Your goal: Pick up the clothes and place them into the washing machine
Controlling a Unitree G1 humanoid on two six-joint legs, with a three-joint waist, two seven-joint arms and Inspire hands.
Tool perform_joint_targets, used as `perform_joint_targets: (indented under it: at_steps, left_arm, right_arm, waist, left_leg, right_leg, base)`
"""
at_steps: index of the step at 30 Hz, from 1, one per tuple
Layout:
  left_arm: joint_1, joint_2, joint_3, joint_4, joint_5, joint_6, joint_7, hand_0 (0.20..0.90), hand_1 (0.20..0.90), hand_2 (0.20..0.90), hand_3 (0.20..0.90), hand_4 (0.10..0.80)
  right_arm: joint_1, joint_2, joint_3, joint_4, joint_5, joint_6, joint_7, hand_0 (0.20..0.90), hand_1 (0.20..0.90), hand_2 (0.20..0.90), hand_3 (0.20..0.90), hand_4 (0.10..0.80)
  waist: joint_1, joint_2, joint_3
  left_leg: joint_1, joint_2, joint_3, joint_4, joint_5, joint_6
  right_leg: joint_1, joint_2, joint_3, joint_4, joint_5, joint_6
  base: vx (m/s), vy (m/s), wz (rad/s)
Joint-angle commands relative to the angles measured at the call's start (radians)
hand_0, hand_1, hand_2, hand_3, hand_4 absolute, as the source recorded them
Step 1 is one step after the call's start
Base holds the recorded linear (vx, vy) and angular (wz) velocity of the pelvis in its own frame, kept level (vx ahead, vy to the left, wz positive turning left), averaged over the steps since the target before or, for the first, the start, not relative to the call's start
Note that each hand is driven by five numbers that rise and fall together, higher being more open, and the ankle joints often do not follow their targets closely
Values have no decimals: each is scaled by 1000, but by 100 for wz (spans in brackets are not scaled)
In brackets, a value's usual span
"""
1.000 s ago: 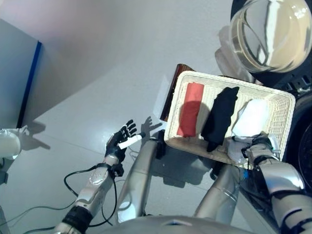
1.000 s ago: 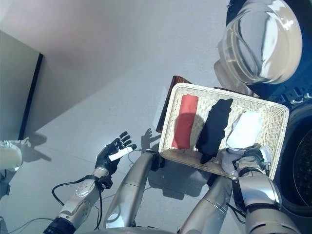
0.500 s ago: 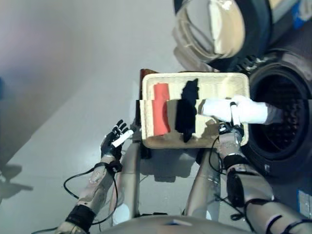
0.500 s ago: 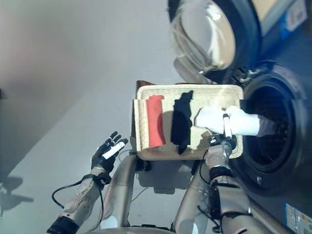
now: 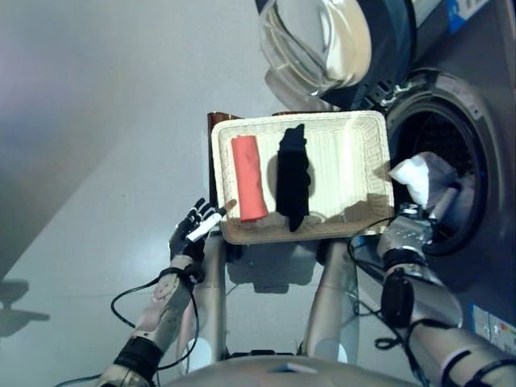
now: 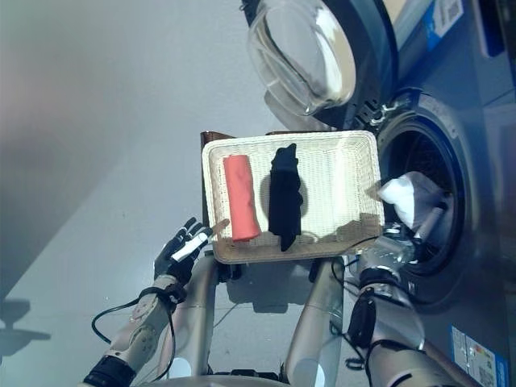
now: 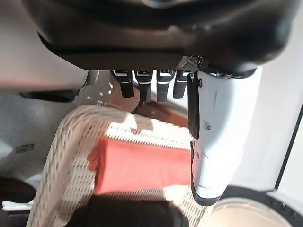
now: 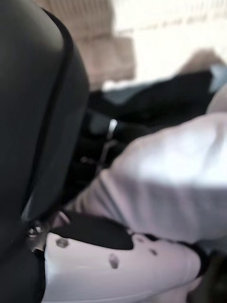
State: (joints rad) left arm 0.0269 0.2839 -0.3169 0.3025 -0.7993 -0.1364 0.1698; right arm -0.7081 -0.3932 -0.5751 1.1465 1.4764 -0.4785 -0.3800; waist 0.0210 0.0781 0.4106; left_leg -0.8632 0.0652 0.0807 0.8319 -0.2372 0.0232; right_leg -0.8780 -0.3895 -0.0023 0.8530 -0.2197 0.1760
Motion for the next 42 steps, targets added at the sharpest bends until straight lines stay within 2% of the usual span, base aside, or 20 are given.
perform_joint_targets:
  at_steps: [1,2,3,4,6,7,8,9,11,18,24,31,37,42]
  left_arm:
    - [51,63,11,-45,9,-49,-20,900,900,900,900,800]
    - [56,67,5,-46,11,-46,-25,900,900,900,900,800]
    - [58,71,-2,-46,14,-42,-29,900,900,900,900,800]
    - [63,74,-6,-49,15,-41,-34,900,900,900,900,800]
    - [64,76,-18,-43,20,-38,-44,900,900,900,900,800]
    - [65,78,-23,-45,17,-39,-48,900,900,900,900,800]
    - [64,77,-25,-42,15,-40,-47,900,900,900,900,800]
    - [61,76,-26,-41,15,-40,-48,900,900,900,900,800]
    - [59,75,-27,-38,13,-41,-46,900,900,900,900,800]
    - [51,66,-13,-26,3,-52,-42,900,900,900,900,800]
    - [53,66,0,-24,18,-68,-47,900,900,900,900,800]
    - [53,54,37,6,58,-89,-51,900,900,900,900,800]
    - [34,27,61,79,108,-97,-65,900,900,900,900,800]
    - [7,-2,79,149,145,-109,-71,900,900,900,900,800]
  right_arm:
    - [-6,-255,-48,63,-6,-77,-44,200,200,200,200,300]
    - [-8,-285,-61,84,-6,-73,-57,200,200,200,200,300]
    - [-7,-311,-67,104,-5,-72,-66,200,200,200,200,300]
    - [-2,-331,-68,115,-8,-67,-73,200,200,200,200,300]
    - [5,-355,-62,136,-12,-49,-70,200,200,200,200,300]
    - [8,-354,-54,135,-11,-43,-61,373,373,373,373,424]
    - [9,-349,-49,136,-9,-43,-57,785,785,785,785,718]
    - [9,-342,-46,135,-7,-43,-53,900,900,900,900,800]
    - [13,-330,-39,133,-4,-40,-45,900,900,900,900,800]
    - [26,-251,31,123,-76,-4,-30,900,900,900,900,800]
    - [45,-141,231,75,-324,93,-29,900,900,900,900,800]
    - [117,-11,386,-25,-574,137,-32,900,900,900,900,800]
    - [191,71,555,24,-872,243,-18,900,900,900,900,800]
    - [256,130,638,57,-1029,289,1,900,900,900,900,800]
  waist:
    - [10,41,-91]
    - [12,44,-90]
    - [15,48,-103]
    - [14,49,-100]
    - [16,54,-114]
    - [12,54,-111]
    - [10,53,-112]
    - [10,54,-116]
    - [8,52,-111]
    - [7,45,-106]
    - [13,16,-96]
    - [13,-18,-97]
    - [22,-46,-110]
    - [24,-71,-138]
  left_leg:
    - [60,70,-127,-40,-40,-118]
    - [51,69,-124,-41,-21,-117]
    - [57,70,-128,-39,-40,-118]
    - [48,70,-125,-39,-23,-116]
    - [53,73,-127,-36,-44,-116]
    - [47,73,-118,-40,-25,-113]
    - [48,73,-117,-42,-23,-112]
    - [56,74,-119,-38,-41,-113]
    - [50,74,-114,-42,-24,-110]
    - [82,68,-105,-57,-22,-109]
    - [151,67,-93,-118,1,-112]
    - [249,62,-96,-247,61,-123]
    - [363,64,-103,-379,118,-132]
    - [471,63,-102,-518,178,-142]
  right_leg:
    - [48,-39,34,-75,36,-2]
    - [40,-42,29,-82,54,-7]
    - [45,-40,33,-76,36,0]
    - [38,-43,29,-82,55,-4]
    - [43,-40,32,-80,39,4]
    - [40,-42,28,-94,63,-1]
    - [42,-42,28,-101,67,-1]
    - [48,-39,32,-95,50,4]
    - [47,-41,28,-108,70,0]
    - [104,-48,14,-145,85,4]
    - [199,-49,-11,-234,130,10]
    - [343,-51,-65,-384,201,20]
    - [486,-45,-120,-532,269,34]
    - [611,-49,-177,-670,338,53]
  base:
    - [-64,14,8]
    - [50,5,11]
    - [-51,16,10]
    - [121,-1,10]
    - [36,14,4]
    - [-53,33,-1]
    - [0,0,0]
    - [18,10,-3]
    - [-25,12,-6]
    - [28,13,-1]
    - [40,-1,0]
    - [62,-21,2]
    - [86,-36,8]
    - [101,-44,7]
